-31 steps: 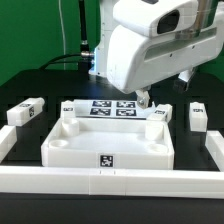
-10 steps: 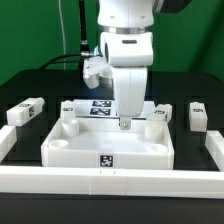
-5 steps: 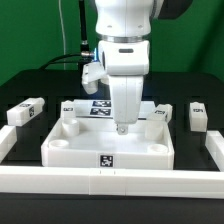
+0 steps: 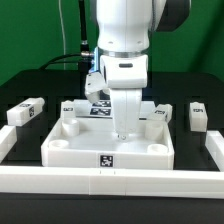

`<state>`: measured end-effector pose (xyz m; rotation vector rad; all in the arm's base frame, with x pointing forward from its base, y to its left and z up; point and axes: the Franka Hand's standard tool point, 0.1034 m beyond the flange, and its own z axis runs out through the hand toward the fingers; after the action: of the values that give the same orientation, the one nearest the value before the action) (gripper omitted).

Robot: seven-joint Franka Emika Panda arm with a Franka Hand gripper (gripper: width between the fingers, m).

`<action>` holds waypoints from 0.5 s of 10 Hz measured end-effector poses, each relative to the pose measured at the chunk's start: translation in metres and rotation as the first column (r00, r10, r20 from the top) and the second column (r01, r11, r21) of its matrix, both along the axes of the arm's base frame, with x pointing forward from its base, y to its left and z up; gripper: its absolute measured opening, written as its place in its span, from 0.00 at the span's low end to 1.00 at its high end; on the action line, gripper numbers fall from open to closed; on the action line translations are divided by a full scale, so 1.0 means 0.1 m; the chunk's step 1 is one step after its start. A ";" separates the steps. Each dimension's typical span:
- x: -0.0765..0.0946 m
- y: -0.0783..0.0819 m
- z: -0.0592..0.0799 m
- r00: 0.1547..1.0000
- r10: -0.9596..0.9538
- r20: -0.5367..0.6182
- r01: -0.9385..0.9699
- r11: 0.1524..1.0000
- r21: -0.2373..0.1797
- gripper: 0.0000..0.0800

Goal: Assemble desk

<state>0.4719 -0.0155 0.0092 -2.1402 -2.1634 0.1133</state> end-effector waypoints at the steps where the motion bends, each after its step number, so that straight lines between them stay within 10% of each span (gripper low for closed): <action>1: 0.04 0.04 0.01 1.000 -0.011 0.004 0.011 1.000 -0.002 0.69; 2: 0.04 0.05 0.01 1.000 -0.016 0.002 0.016 1.000 -0.002 0.69; 5: 0.04 0.04 0.01 1.000 -0.018 0.001 0.018 1.000 -0.002 0.11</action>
Offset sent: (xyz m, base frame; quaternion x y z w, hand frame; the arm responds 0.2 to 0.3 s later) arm 0.0000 0.0000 0.0000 0.0000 0.0000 0.0000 1.0000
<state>0.4754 -0.0115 0.0099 -2.1614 -2.1449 0.1133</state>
